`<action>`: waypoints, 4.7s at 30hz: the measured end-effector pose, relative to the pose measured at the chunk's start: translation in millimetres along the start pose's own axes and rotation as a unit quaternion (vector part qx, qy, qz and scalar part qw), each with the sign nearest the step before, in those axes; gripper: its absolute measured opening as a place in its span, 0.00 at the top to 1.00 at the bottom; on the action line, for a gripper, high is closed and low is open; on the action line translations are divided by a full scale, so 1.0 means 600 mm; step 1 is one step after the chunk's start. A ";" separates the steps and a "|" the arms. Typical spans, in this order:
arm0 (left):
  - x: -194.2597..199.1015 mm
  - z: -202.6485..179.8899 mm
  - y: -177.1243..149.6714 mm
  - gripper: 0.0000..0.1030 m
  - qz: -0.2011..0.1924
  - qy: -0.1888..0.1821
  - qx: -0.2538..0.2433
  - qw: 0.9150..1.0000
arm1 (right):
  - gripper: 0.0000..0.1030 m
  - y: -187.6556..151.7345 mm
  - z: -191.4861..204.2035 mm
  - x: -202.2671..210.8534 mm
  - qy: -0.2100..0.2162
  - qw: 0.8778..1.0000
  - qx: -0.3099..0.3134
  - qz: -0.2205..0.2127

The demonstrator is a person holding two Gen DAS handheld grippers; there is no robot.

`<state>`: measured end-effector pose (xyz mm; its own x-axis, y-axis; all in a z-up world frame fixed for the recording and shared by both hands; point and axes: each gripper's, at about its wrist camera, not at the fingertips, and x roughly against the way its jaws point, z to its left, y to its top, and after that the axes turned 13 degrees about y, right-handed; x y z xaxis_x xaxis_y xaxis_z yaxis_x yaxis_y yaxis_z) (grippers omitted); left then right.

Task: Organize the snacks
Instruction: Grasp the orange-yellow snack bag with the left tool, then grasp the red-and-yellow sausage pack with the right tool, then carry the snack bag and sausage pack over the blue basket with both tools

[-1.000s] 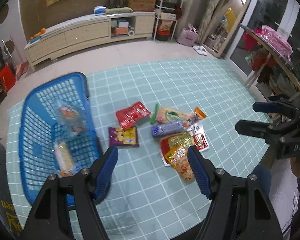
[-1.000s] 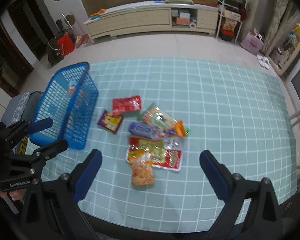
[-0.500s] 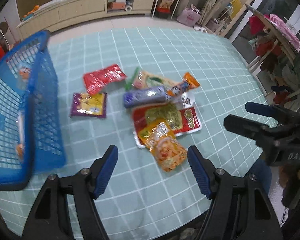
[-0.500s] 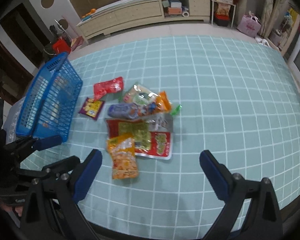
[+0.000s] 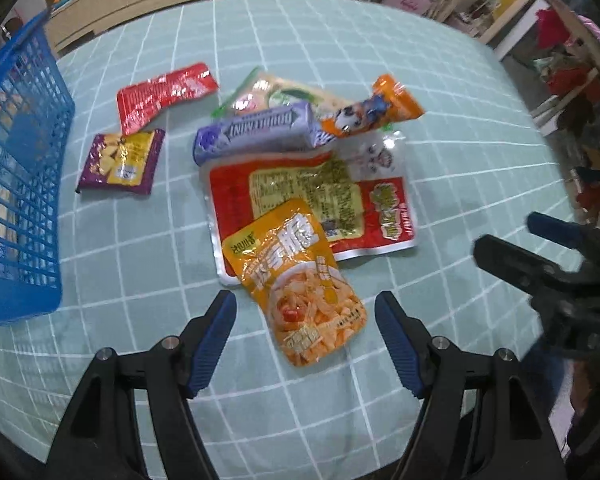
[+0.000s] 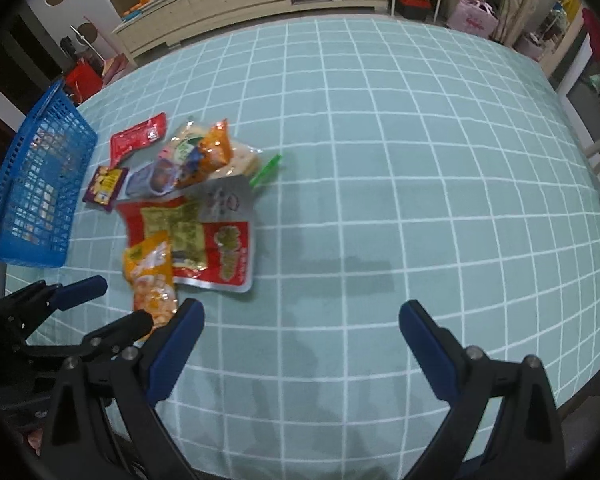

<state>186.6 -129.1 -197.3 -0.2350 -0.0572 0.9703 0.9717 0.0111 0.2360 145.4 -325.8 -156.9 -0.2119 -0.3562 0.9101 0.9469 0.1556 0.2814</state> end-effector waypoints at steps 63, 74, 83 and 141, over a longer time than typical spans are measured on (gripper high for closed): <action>0.060 0.127 -0.012 0.87 -0.056 0.000 0.008 0.998 | 0.89 0.064 0.063 -0.127 0.033 0.998 0.040 0.047; 0.117 0.148 -0.043 0.87 -0.087 -0.012 0.011 0.996 | 0.95 0.031 0.129 -0.053 0.026 0.996 0.083 0.006; 0.187 0.186 -0.062 0.87 -0.123 -0.013 0.016 0.992 | 0.98 0.044 0.195 0.028 0.019 0.992 0.119 -0.048; 0.268 0.509 -0.076 0.87 -0.155 0.020 0.138 0.978 | 0.98 0.106 0.592 -0.088 0.082 0.966 0.246 -0.006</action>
<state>97.4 166.1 -36.0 -0.5104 -0.1386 0.8487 0.8093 0.2564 0.5285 130.7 30.2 -79.0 -0.1433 -0.4963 0.8562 0.7061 0.5550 0.4399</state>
